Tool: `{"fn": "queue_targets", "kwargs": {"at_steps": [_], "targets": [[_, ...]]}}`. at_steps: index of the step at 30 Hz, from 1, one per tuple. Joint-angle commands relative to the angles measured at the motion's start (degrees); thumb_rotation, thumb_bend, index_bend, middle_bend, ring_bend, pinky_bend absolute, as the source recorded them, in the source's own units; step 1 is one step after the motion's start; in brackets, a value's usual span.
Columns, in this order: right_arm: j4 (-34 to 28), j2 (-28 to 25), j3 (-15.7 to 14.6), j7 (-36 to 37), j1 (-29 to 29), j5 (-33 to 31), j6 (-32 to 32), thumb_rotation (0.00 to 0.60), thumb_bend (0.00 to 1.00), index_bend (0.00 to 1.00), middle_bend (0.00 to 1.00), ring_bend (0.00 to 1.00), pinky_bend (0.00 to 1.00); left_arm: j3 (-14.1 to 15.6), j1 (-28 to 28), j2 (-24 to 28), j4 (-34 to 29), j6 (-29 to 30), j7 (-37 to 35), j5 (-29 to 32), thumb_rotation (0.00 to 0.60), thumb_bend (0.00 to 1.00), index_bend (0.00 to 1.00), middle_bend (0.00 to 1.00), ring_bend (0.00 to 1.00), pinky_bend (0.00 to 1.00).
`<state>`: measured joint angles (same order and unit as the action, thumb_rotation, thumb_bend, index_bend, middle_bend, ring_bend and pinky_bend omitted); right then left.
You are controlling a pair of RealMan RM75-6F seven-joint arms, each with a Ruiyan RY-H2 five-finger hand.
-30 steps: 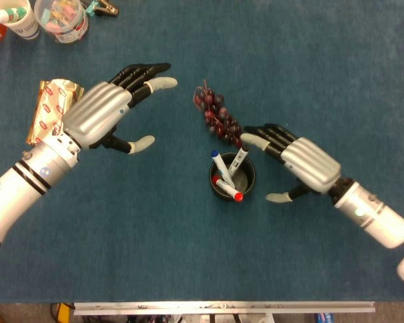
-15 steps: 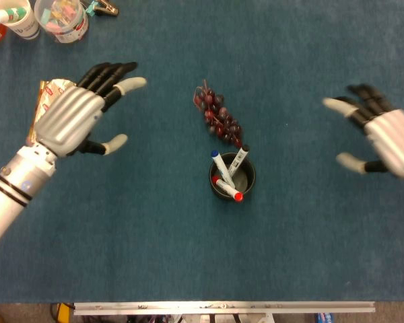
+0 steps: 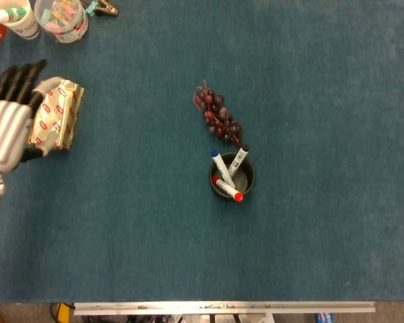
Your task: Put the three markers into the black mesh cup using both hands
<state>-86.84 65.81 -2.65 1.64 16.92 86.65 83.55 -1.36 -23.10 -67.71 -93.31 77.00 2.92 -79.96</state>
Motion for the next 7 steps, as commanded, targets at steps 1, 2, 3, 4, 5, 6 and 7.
{"fn": "queue_targets", "kwargs": {"at_steps": [1, 2, 3, 4, 5, 6, 7], "targets": [[-0.5, -0.9, 0.3, 0.3, -1.6, -0.3, 1.3, 0.600, 0.43, 0.40, 0.39, 0.24, 0.15, 0.8, 2.9, 0.5, 0.2, 2.1, 1.5, 1.4, 0.600, 0.29, 0.18, 0.00, 0.00, 0.00], [-0.6, -1.1, 0.4, 0.5, -2.0, -0.4, 1.6, 0.600, 0.43, 0.40, 0.39, 0.24, 0.15, 0.9, 3.6, 0.6, 0.1, 2.8, 2.0, 1.6, 0.600, 0.29, 0.18, 0.00, 0.00, 0.00], [-0.7, -1.3, 0.5, 0.5, -2.4, -0.5, 1.9, 0.600, 0.43, 0.40, 0.40, 0.24, 0.15, 0.9, 4.3, 0.6, 0.1, 3.5, 2.3, 1.8, 0.600, 0.29, 0.18, 0.00, 0.00, 0.00], [-0.7, -1.5, 0.6, 0.5, -2.7, -0.4, 2.1, 0.600, 0.43, 0.40, 0.40, 0.24, 0.15, 0.9, 5.2, 0.5, 0.1, 4.4, 2.5, 2.0, 0.600, 0.29, 0.18, 0.00, 0.00, 0.00], [-0.8, -1.7, 0.7, 0.5, -3.0, -0.4, 2.2, 0.600, 0.43, 0.40, 0.40, 0.24, 0.15, 0.8, 5.8, 0.4, 0.2, 4.9, 2.3, 2.1, 0.600, 0.29, 0.18, 0.00, 0.00, 0.00], [-0.8, -1.8, 0.8, 0.3, -3.3, -0.4, 2.3, 0.600, 0.43, 0.40, 0.40, 0.24, 0.15, 0.8, 6.4, 0.4, 0.3, 5.3, 2.0, 2.3, 0.600, 0.29, 0.18, 0.00, 0.00, 0.00], [-0.9, -1.9, 0.9, 0.2, -3.4, -0.3, 2.3, 0.600, 0.43, 0.40, 0.40, 0.24, 0.15, 0.8, 6.8, 0.4, 0.3, 5.6, 1.7, 2.4, 0.600, 0.29, 0.18, 0.00, 0.00, 0.00]]}}
